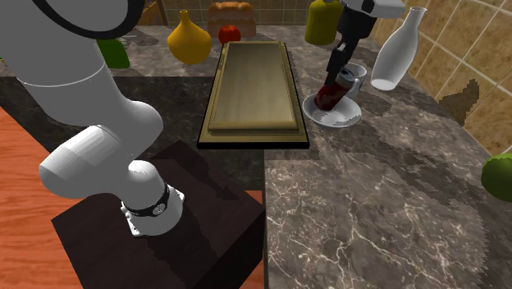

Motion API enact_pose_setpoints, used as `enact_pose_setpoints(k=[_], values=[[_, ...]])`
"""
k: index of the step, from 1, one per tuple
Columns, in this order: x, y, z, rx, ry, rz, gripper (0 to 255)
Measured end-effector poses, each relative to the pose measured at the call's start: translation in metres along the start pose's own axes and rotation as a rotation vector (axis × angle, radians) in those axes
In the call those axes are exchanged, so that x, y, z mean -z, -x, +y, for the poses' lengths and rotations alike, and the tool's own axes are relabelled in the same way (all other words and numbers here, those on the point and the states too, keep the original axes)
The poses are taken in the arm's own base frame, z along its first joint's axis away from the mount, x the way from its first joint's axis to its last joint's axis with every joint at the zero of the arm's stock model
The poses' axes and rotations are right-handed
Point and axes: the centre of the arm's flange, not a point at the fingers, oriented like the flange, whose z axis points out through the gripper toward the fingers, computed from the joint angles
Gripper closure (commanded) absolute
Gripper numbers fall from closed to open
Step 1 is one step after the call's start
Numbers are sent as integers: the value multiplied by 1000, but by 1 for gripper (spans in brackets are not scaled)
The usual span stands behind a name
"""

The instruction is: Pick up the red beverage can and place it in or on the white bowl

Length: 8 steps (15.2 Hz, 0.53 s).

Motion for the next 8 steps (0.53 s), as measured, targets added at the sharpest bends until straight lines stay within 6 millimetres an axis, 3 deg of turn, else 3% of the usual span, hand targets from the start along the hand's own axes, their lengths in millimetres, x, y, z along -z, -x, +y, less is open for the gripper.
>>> enact_pose_setpoints(k=[5,6,8], values=[[-2,0,-1,0,0,0,255],[-2,0,-1,0,0,0,0],[-2,0,-1,0,-1,0,0]])
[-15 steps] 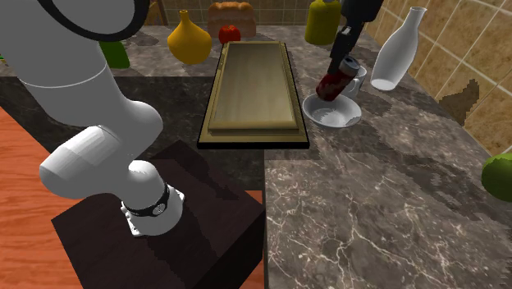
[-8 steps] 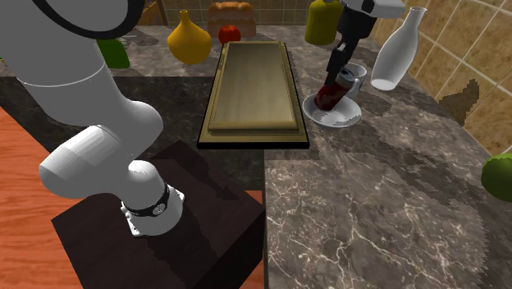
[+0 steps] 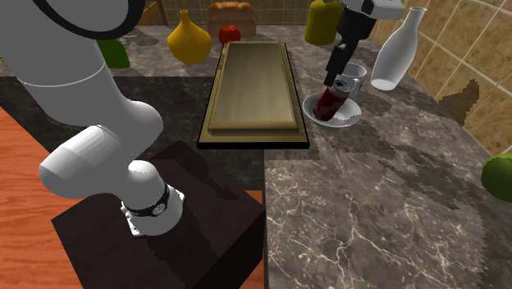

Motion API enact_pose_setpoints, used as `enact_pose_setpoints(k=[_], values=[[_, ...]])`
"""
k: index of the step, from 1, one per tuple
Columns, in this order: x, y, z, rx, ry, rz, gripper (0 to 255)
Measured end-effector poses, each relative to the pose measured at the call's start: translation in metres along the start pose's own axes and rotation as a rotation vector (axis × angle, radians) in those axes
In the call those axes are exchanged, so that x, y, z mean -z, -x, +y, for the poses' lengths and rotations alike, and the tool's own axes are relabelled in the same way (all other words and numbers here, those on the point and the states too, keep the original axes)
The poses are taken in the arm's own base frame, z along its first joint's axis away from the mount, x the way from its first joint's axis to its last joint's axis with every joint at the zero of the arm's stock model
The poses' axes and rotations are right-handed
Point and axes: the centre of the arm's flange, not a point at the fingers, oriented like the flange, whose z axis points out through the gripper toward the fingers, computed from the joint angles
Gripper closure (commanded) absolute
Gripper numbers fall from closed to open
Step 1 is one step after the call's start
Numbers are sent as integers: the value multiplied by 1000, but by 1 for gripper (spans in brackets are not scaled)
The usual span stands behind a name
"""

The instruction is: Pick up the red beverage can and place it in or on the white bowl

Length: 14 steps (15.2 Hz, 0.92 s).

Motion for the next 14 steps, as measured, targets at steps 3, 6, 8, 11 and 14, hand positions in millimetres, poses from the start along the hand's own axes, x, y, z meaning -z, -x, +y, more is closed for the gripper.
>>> enact_pose_setpoints(k=[3,6,8,11,14], values=[[0,0,0,0,0,0,0],[16,0,0,0,-1,1,0],[41,0,-2,1,-1,1,0],[49,0,0,0,0,0,0],[50,0,0,0,0,0,0]])
